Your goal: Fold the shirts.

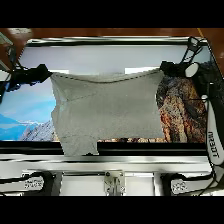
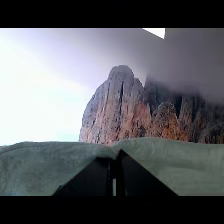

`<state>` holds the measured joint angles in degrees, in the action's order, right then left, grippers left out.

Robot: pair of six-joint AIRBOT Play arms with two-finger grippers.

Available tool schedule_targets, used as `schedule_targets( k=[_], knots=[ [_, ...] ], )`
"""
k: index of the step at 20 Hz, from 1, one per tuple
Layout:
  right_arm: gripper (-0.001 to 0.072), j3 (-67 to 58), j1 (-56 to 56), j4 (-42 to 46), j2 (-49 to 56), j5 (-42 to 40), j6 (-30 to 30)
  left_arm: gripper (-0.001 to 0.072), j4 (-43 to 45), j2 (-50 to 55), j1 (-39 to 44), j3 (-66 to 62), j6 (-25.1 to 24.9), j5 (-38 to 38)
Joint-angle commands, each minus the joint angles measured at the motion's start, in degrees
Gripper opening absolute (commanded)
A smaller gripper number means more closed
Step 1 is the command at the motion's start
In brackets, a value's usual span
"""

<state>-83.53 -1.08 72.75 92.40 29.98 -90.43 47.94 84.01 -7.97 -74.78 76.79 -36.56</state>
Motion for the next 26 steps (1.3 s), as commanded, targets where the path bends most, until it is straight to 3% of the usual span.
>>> schedule_targets(
  k=[1, 3, 5, 8, 11, 13, 16, 19, 23, 24, 25, 26],
  knots=[
    [0.0055, 0.2, 1.9, -0.8, 7.0, -11.1, -1.0, 0.0041, -1.5, 6.3, 2.9, 0.1, -1.0, 13.1],
    [0.0055, 0.2, 1.8, -0.3, 8.5, -8.1, -1.0, 0.0042, -1.5, 7.9, 3.8, 0.1, -1.2, 16.0],
    [0.0055, 0.2, 1.8, -0.1, 9.6, -3.1, -0.8, 0.0042, -1.5, 9.8, 4.0, 0.1, -1.2, 14.0],
    [0.0055, 0.2, 1.8, 1.5, 9.6, 3.2, -0.8, 0.0042, 1.1, 11.3, 3.2, 0.0, -1.2, 2.5],
    [0.0055, 0.2, -0.8, 3.2, 7.0, 7.7, -0.9, 0.0042, 10.1, 10.9, -0.4, -2.7, -1.1, -15.1],
    [0.0055, 0.2, -3.9, 2.0, 5.9, 12.4, -0.9, 0.0042, 11.6, 10.9, -3.0, -4.2, -0.8, -24.2],
    [0.0055, 0.2, -7.0, -1.8, 6.6, 22.7, -0.9, 0.0042, 11.7, 11.7, -4.2, -4.1, 2.6, -31.7],
    [0.0055, 0.2, -7.1, -0.9, 8.0, 28.6, -0.8, 0.0041, 12.0, 12.8, -3.5, -4.1, 5.5, -33.6],
    [0.0059, 0.2, -5.9, -3.3, 9.2, 29.2, -0.9, 0.0044, 12.3, 13.9, -2.4, -4.1, 9.4, -33.5],
    [0.007, 0.2, -5.7, -3.5, 9.2, 29.2, -0.9, 0.0083, 12.3, 14.0, -2.3, -4.2, 10.4, -33.6],
    [0.0185, 0.2, -5.6, -3.4, 9.1, 29.4, -0.8, 0.0264, 12.3, 13.9, -2.3, -4.2, 11.5, -34.6],
    [0.0423, 0.0, -6.0, -3.3, 8.8, 31.1, -0.7, 0.054, 12.3, 13.9, -2.4, -4.2, 12.7, -36.2]
  ],
)
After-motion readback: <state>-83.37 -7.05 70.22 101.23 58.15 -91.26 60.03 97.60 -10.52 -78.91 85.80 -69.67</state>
